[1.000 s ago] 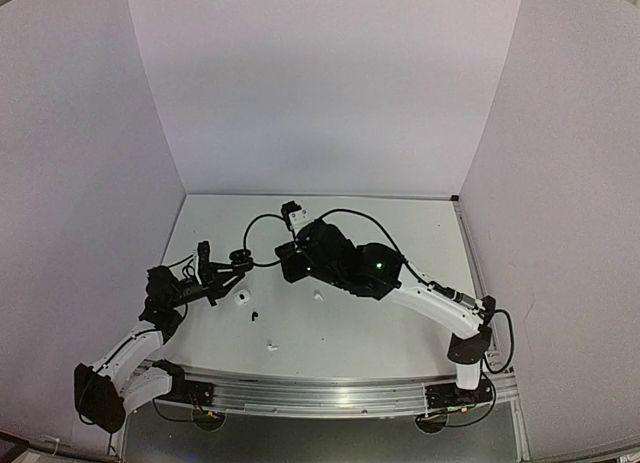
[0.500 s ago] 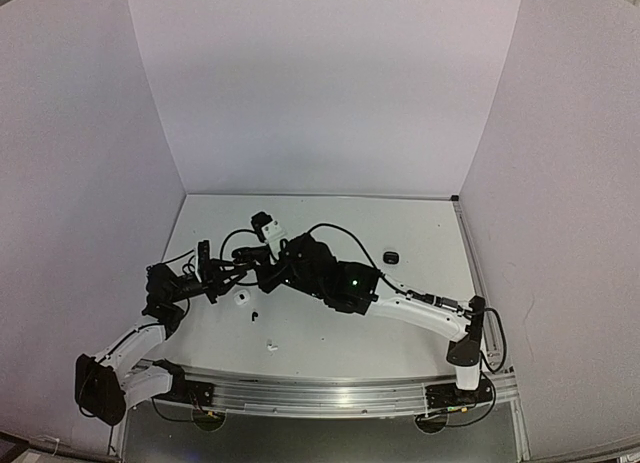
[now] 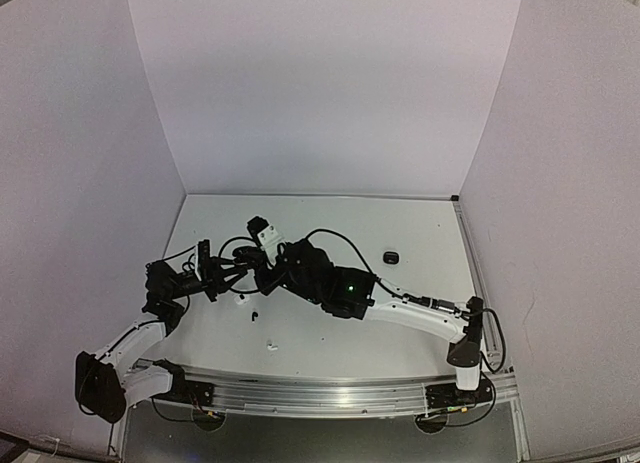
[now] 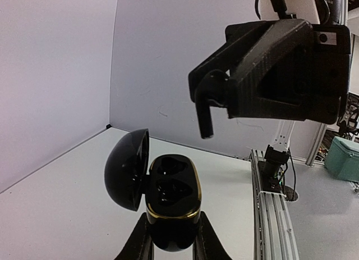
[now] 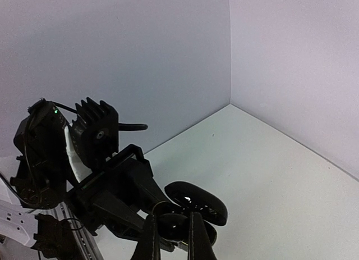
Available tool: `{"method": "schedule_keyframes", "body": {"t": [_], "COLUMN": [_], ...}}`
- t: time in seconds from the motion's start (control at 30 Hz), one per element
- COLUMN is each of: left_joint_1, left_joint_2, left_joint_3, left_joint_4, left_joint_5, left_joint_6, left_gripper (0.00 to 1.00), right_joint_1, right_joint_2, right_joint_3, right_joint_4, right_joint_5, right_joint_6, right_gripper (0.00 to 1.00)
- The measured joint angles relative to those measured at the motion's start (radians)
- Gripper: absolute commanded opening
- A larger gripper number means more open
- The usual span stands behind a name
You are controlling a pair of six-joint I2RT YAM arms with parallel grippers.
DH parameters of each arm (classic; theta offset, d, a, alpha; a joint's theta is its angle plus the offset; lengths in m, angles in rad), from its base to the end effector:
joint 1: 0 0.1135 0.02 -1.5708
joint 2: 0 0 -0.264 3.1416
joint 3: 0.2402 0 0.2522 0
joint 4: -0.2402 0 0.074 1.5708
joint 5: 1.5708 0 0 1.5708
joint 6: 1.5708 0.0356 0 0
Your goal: Insert the wireless bluetooth earbuds into the charging case
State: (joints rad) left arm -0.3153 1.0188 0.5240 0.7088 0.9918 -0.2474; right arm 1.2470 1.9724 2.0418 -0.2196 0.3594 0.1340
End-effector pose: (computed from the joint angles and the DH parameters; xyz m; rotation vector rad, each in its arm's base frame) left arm 0.1970 -0.0956 0.2946 0.9112 1.2627 -1.1173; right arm 0.1613 0.4411 0.4173 -0.6894 1.6238 0.7107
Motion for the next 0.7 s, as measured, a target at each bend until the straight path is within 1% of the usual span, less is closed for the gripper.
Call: {"method": "schedule_keyframes", "body": {"t": [0.23, 0.7], "left_joint_1": [0.0, 0.0], "left_joint_2": [0.012, 0.017], "left_joint_3": [0.0, 0.0], "left_joint_4": [0.003, 0.008], "left_joint_5": [0.009, 0.01], "left_joint_6": [0.012, 0.011], "left_gripper": [0.0, 0.0], "right_joint_1": [-0.009, -0.029], "right_joint_2": [0.0, 0.0], "right_joint_3": [-0.036, -0.059], "right_joint_4": [0.012, 0.045], "right_joint_5": [0.044, 0.052], "right_joint_6": [-0.041, -0.065], "right_gripper": [0.0, 0.0]}}
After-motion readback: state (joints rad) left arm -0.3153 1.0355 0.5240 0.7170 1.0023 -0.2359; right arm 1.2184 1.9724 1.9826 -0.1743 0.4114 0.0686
